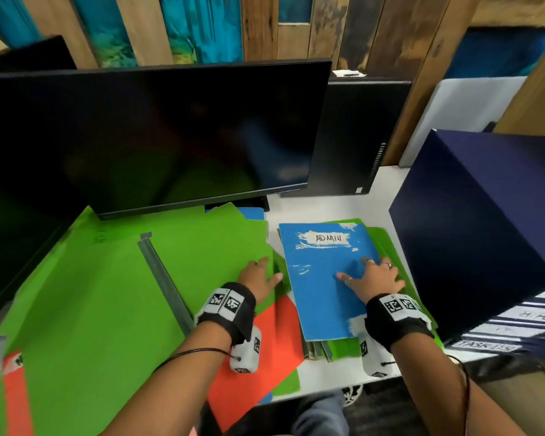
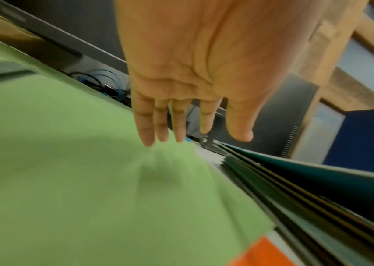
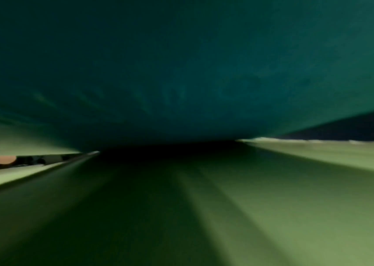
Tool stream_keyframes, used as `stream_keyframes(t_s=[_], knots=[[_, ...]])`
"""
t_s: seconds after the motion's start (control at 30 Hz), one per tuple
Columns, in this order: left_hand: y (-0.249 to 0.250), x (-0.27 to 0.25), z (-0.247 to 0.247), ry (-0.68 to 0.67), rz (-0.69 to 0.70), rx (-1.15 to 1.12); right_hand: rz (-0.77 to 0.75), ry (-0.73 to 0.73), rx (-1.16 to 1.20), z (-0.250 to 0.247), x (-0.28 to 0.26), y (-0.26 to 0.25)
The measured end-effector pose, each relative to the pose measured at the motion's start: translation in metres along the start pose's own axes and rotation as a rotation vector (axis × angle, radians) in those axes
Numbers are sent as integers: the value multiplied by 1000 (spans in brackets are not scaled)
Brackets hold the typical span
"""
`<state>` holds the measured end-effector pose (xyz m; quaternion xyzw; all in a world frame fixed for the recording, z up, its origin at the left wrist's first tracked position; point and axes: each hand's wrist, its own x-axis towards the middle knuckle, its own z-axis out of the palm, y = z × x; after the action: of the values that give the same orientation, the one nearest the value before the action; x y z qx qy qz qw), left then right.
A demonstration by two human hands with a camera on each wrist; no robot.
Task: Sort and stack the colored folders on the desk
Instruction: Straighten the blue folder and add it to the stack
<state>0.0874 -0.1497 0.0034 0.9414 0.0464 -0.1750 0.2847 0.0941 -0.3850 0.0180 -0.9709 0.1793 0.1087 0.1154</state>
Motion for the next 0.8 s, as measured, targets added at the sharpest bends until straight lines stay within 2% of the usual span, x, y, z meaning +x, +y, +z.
stream_keyframes(t_s=[0.07, 0.1, 0.17, 0.23, 0.37, 0.43, 0.53, 0.6, 0.73, 0.8], knots=[[-21, -5, -18, 29, -62, 91, -121, 94, 18, -1, -2, -5], [-32, -10, -24, -1, -97, 123, -180, 115, 31, -1, -2, -7], [-49, -18, -26, -69, -116, 111, -270, 82, 38, 3, -5, -10], [-48, -24, -18, -77, -10, 83, -308, 0, 35, 8, -6, -9], [-14, -30, 13, -134, 340, 119, -341, -148, 1, 14, -9, -5], [3, -31, 26, -197, 405, 173, -359, -181, -25, 11, -10, -4], [14, -29, 40, -276, 386, 342, -375, -267, -96, 8, -13, -4], [17, -27, 44, -274, 385, 391, -369, -298, -133, 8, -16, -3], [15, -23, 35, -239, 384, 300, -372, -288, -95, 6, -22, -7], [7, -21, 23, -164, 369, 220, -381, -233, -52, 4, -24, -18]])
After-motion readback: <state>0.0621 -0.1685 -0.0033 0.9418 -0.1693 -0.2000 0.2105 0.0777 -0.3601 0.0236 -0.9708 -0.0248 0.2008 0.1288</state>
